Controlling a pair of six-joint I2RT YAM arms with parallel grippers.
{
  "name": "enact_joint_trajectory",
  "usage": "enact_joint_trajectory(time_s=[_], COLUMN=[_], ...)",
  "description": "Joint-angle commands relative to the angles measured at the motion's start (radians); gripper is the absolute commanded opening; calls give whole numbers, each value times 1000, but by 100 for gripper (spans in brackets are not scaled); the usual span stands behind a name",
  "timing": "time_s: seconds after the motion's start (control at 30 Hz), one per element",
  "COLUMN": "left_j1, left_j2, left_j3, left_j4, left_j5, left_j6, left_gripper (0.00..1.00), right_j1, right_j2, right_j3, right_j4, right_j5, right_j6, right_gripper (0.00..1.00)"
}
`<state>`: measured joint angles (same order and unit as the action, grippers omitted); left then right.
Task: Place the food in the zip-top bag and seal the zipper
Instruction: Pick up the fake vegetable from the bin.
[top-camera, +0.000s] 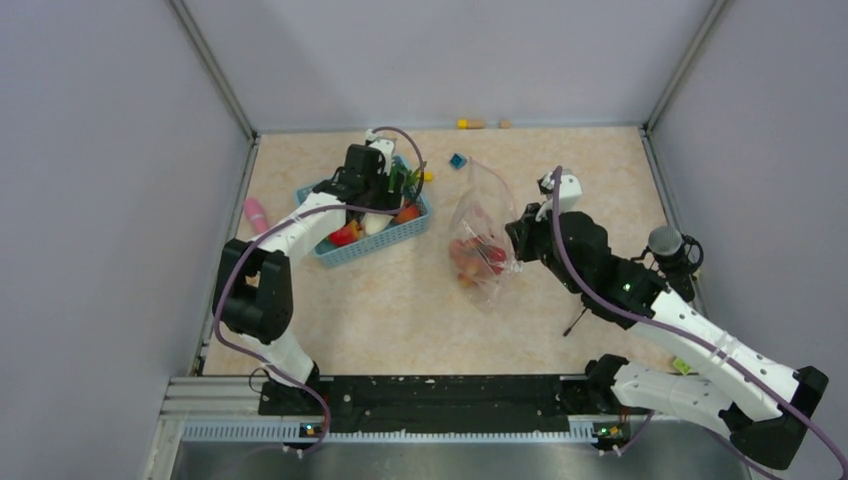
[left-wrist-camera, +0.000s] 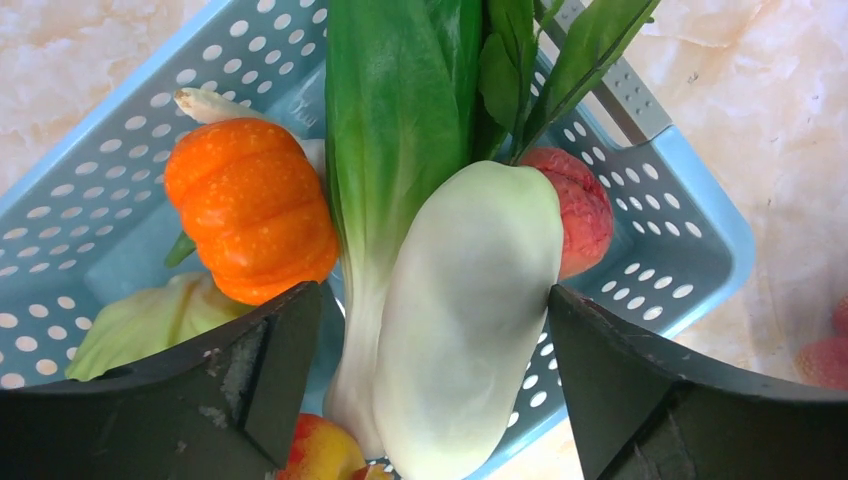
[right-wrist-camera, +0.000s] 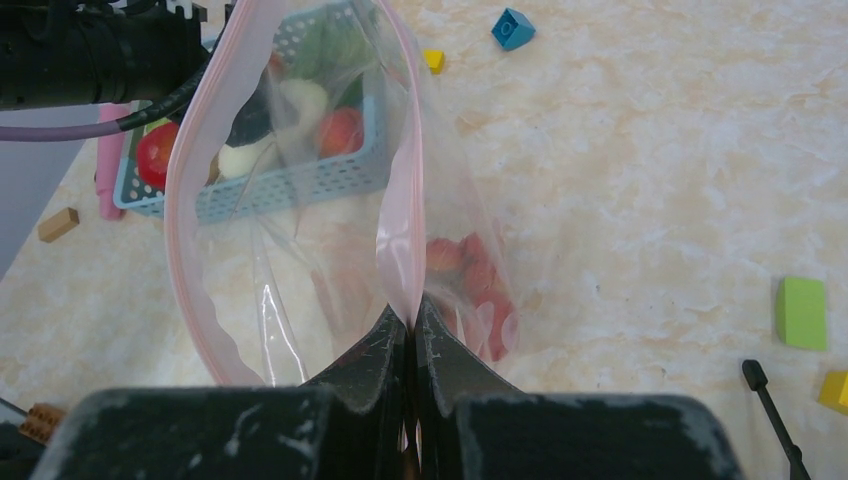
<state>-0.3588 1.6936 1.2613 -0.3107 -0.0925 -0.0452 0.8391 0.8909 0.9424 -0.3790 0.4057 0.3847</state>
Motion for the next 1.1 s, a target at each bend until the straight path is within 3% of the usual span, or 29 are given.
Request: enact_joint_trajectory(time_s=[0.0, 0.33, 0.6, 0.8, 1.07], left_j1=[8, 7, 8, 8, 8], left_j2=[30, 112, 146, 130, 24], left_j3=[54, 135, 165, 176, 170], left_j4=[21, -80, -125, -137, -129], left_j5=[30, 55, 32, 68, 74], left_j6=[16, 14, -2, -8, -36], left_gripper=[85, 75, 73, 46, 20], right_j1=[-12, -11, -12, -12, -12], right_j2=[-8, -14, -20, -19, -17], right_j3=[-2, -4, -7, -6, -5], right_j4=[46, 47, 49, 49, 49], right_j5=[-4, 0, 2, 3, 7], right_j6=[-17, -17, -17, -17, -18], right_gripper=[0, 0, 0, 0, 0])
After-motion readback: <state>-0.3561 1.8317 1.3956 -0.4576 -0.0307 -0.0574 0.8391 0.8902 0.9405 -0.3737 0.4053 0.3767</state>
